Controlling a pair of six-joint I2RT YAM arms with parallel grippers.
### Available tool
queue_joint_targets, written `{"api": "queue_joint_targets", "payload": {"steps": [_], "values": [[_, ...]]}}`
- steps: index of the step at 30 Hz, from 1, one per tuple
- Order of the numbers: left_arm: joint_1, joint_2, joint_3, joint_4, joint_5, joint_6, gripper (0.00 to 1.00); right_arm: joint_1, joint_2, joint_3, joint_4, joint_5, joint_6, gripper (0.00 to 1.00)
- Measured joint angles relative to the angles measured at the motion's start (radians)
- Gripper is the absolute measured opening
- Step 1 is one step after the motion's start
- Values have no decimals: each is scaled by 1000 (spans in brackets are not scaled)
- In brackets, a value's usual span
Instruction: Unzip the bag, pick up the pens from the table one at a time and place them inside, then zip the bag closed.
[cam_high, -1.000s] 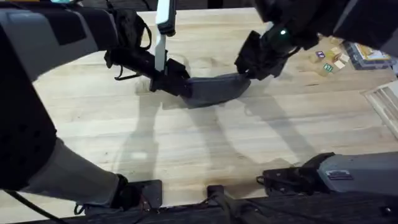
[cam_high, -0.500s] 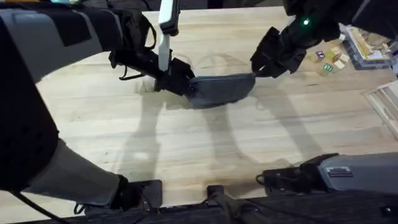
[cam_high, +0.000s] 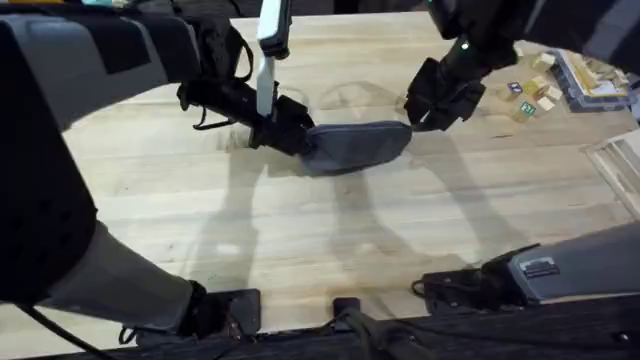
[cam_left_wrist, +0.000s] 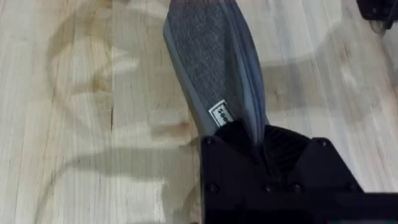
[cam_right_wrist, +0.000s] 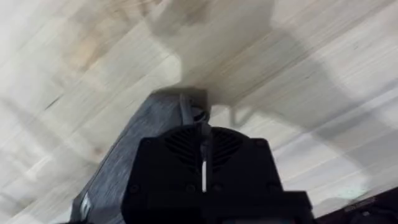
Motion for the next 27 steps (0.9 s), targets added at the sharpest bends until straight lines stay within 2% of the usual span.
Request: {"api": "queue_joint_targets", "payload": {"steps": [7,13,14,15,17,20,21,27], "values": [[-1,0,0,0,0,0,44,0,54,13,-6,18,-4,33],[-1,0,0,-3,-2,0,45,0,38,13,-6,19,-44,33],[-1,0,0,-4,-3,0,45,0,29,13,-8,19,-56,63],[-1,0,0,-5,-5,0,45,0,17,13,-11,33,-73,163],[6,0,0,-16,-28,0,45,-16,-14,12,-17,99,-118,455],[25,0,0,-15,-44,0,44,-45,-84,12,-18,131,-195,870],[29,0,0,-15,-47,0,44,-48,-114,12,-22,130,-229,968],[31,0,0,-18,-57,0,44,-46,-266,12,-72,91,-343,997]]}}
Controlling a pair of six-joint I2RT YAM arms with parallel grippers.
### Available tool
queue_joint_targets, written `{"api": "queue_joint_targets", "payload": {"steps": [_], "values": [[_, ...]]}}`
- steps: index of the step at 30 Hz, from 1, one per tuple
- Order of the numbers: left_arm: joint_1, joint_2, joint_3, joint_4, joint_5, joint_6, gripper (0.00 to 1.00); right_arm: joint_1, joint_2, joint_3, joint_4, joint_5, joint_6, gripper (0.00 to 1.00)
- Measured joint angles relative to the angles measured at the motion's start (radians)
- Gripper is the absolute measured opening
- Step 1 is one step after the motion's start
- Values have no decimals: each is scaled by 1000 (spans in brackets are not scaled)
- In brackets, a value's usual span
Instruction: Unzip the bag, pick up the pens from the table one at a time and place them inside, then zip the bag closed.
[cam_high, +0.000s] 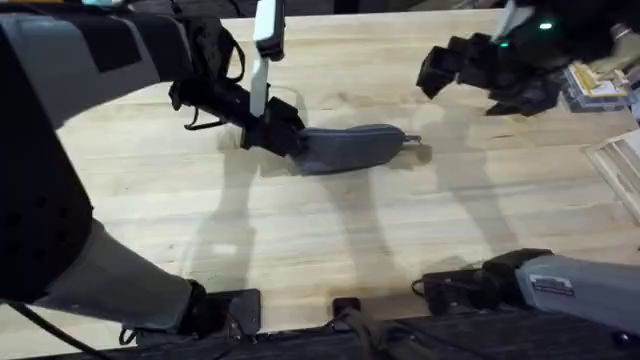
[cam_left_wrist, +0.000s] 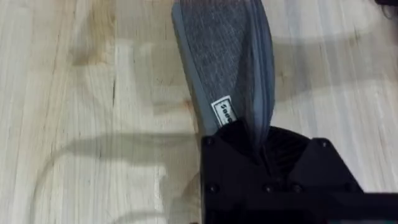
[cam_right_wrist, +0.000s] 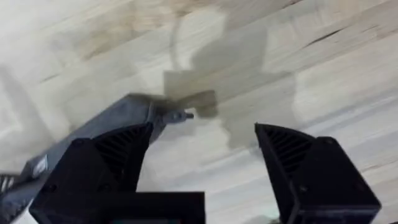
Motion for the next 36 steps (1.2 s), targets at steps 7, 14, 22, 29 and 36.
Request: {"api": "queue_joint_targets", "payload": {"steps": [7,14,22,29,36], "values": [[0,0,0,0,0,0,44,0,-166,0,-92,-68,-132,998],[0,0,0,0,0,0,45,0,-321,0,-177,-93,-202,998],[0,0,0,-5,0,-3,967,0,-466,0,-242,-96,-273,998],[0,0,0,-5,0,-4,992,0,-543,0,-249,-96,-289,998],[0,0,0,-4,-2,-4,992,0,-544,0,-257,-96,-309,998]]}}
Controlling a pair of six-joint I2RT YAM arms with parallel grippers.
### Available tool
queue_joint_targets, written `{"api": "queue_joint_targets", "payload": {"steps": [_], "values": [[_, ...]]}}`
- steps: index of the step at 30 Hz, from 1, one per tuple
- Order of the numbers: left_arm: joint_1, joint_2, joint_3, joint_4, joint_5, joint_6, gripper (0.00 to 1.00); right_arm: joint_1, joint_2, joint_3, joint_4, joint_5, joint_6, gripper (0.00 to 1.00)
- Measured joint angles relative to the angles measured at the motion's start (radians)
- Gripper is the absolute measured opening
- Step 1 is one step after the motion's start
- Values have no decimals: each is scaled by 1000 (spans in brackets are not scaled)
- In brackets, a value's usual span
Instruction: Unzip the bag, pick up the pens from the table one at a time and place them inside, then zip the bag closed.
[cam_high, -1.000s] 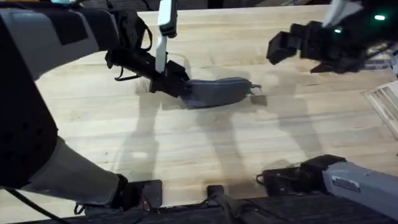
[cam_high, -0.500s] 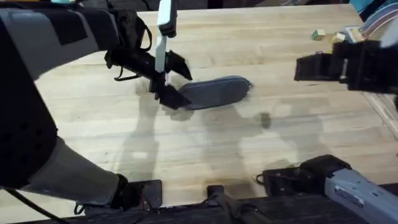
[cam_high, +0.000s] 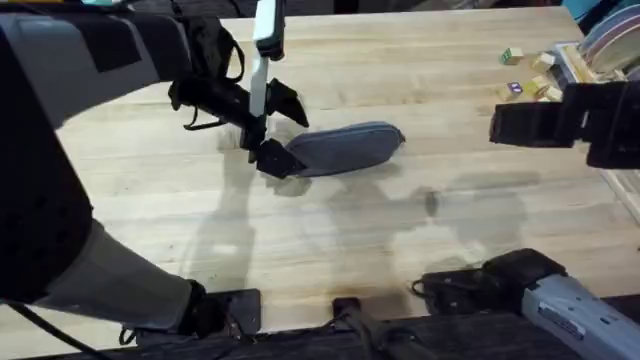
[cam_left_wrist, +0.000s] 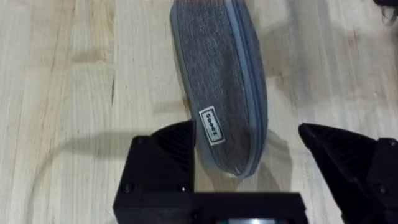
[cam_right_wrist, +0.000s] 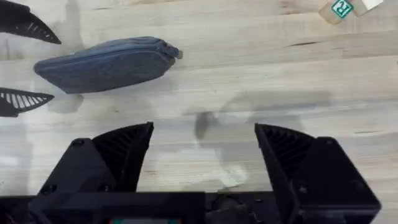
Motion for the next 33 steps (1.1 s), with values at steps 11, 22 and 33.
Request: {"api": "queue_joint_targets", "payload": {"steps": [11,22,33], "values": [[0,-23,0,23,-59,0,996,0,0,0,0,0,-19,997],[0,-320,0,34,-185,-58,995,0,0,0,0,0,-22,998],[0,-616,0,29,-367,-492,996,0,0,0,0,0,-22,998]]}}
